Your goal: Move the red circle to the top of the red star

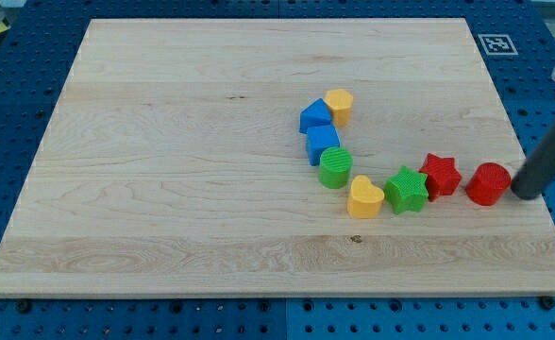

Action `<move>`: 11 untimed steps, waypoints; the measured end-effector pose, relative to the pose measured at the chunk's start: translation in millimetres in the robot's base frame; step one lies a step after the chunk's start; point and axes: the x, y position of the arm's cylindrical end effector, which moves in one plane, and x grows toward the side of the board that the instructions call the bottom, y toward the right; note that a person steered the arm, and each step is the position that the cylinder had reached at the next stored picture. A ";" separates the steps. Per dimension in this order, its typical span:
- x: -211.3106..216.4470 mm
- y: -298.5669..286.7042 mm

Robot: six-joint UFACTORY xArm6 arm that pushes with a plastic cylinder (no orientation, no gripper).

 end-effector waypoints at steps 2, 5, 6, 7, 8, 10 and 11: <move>30.3 -25.7; 7.0 -17.6; 7.9 -29.9; 17.7 -30.4; 23.1 -42.8; 9.7 -44.2; 8.5 -44.2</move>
